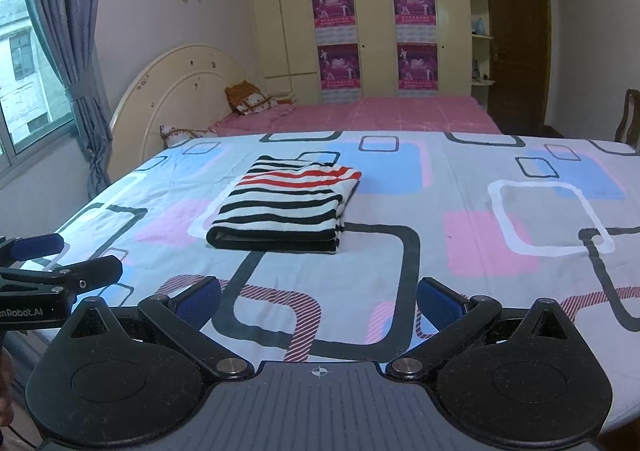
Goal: Fold small clothes
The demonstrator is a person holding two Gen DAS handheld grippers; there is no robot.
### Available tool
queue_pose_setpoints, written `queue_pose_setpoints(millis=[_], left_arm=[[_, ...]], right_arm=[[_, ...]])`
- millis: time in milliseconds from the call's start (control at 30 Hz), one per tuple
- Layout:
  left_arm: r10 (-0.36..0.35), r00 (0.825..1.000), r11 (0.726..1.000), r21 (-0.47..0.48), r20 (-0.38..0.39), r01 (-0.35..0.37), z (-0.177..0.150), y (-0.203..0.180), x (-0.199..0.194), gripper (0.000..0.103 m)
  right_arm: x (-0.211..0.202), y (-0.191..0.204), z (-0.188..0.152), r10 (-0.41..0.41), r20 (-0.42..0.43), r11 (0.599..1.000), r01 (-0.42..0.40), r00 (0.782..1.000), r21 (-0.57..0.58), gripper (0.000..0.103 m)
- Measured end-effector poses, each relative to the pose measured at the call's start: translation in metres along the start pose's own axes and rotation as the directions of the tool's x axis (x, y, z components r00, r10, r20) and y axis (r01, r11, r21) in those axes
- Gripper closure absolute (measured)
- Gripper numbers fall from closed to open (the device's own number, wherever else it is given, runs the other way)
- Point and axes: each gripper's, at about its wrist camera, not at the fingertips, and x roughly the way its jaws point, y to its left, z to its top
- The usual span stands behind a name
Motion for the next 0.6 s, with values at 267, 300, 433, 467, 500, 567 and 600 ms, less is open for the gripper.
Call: queue_pose_setpoints(millis=[267,300,433,467,500,567,600], left_arm=[[-0.001,1.0,1.0,0.002,0.003,0.001,0.0012,-0.0011,0.0005,0.0],[-0.002,1.0,1.0,0.003,0.003,0.002,0.0013,-0.001,0.0006,0.0],[-0.001,1.0,1.0,0.004,0.003,0.001,0.0009,-0.003,0.0015,0.0],[-0.001,1.0,1.0,0.004,0.003,0.001,0.0009,-0.003,0.0016,0.0],[-0.002,1.0,1.0,0.004,0.002,0.002,0.001,-0.0027,0.0016,0.0],[-0.001,1.0,1.0,0.005,0.003,0.001,0.0009,-0.003,0.0016,0.0],[-0.001,1.0,1.0,0.005,0.003,0.001,0.0008,-0.003,0.0016,0.0]], right_arm=[[-0.0009,-0.0033,-0.0004,0.001,0.0,1.0,-0.001,1.0,0.003,0.0],[-0.0014,-0.0037,-0.0003,0.002,0.0,1.0,-0.002,1.0,0.002,0.0],[-0.0014,-0.0036,-0.0003,0.002,0.0,1.0,-0.002,1.0,0.002,0.0],[-0.002,-0.004,-0.0004,0.003,0.0,1.0,-0.003,1.0,0.001,0.0],[-0.0019,-0.0038,-0.0004,0.002,0.0,1.0,-0.002,1.0,0.001,0.0],[-0.002,-0.0036,-0.0004,0.002,-0.001,1.0,-0.002,1.0,0.002,0.0],[-0.0019,-0.0033,-0.0004,0.002,0.0,1.0,-0.002,1.0,0.002,0.0]])
